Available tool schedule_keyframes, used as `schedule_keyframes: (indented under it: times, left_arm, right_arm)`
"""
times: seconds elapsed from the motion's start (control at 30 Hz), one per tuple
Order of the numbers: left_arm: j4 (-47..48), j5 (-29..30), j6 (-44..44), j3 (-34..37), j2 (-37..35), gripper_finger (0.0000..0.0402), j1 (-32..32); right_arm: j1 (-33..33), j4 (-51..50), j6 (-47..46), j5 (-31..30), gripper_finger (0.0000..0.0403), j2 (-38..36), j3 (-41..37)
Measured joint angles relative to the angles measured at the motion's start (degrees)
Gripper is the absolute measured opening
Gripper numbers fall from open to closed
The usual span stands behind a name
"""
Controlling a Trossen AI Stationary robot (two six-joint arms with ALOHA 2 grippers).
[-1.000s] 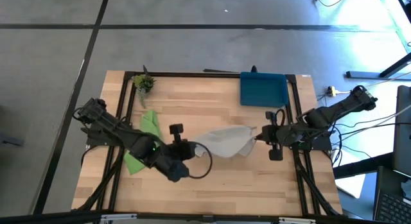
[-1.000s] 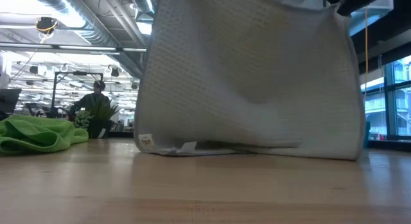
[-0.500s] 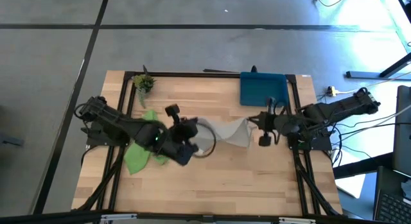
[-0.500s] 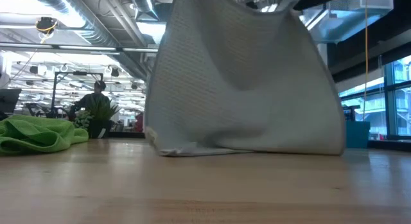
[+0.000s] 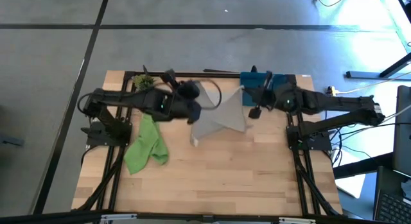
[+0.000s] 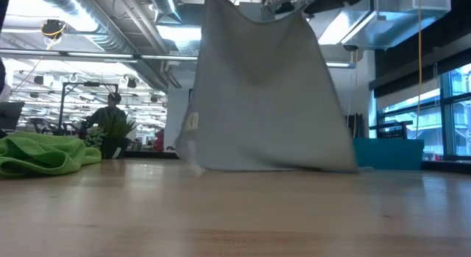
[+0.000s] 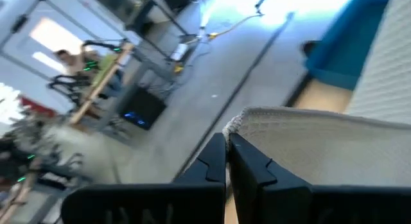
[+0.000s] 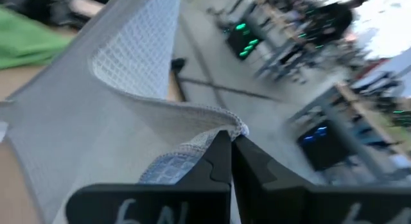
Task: Roll microfiber towels into tight, uniform cylinder then place into a basket
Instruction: Fold the gray microfiber cloth
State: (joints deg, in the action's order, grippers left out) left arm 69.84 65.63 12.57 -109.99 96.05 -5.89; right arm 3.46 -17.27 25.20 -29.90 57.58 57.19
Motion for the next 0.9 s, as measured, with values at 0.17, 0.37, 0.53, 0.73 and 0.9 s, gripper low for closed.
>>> schedule_keyframes:
  times: [0.17, 0.37, 0.53, 0.73, 0.9]
  left_arm:
    - [-0.15, 1.55, -6.06, -3.89, -0.01, 0.0, 4.96]
    - [-4.67, 1.06, -12.82, -5.4, -0.02, 0.0, 7.03]
    - [-3.93, -5.68, -13.06, -5.45, 0.0, 0.0, 4.77]
    - [-0.86, -13.28, -8.48, -4.47, 0.0, 0.0, 0.42]
    - [0.57, -16.96, -6.57, -1.47, 0.02, 0.0, -3.95]
  right_arm:
    - [4.67, 8.89, 7.71, 0.11, 0.0002, 0.0, 0.02]
    - [5.93, 10.38, 11.16, 0.23, 0.0002, 0.01, 1.72]
    - [5.09, 1.86, 6.4, 7.27, 0.0002, -0.04, 4.11]
    - [2.85, -10.68, -2.21, 15.13, 0.0002, 0.0, 4.17]
    - [-0.56, -15.9, -6.95, 15.07, 0.0002, 0.0, 4.17]
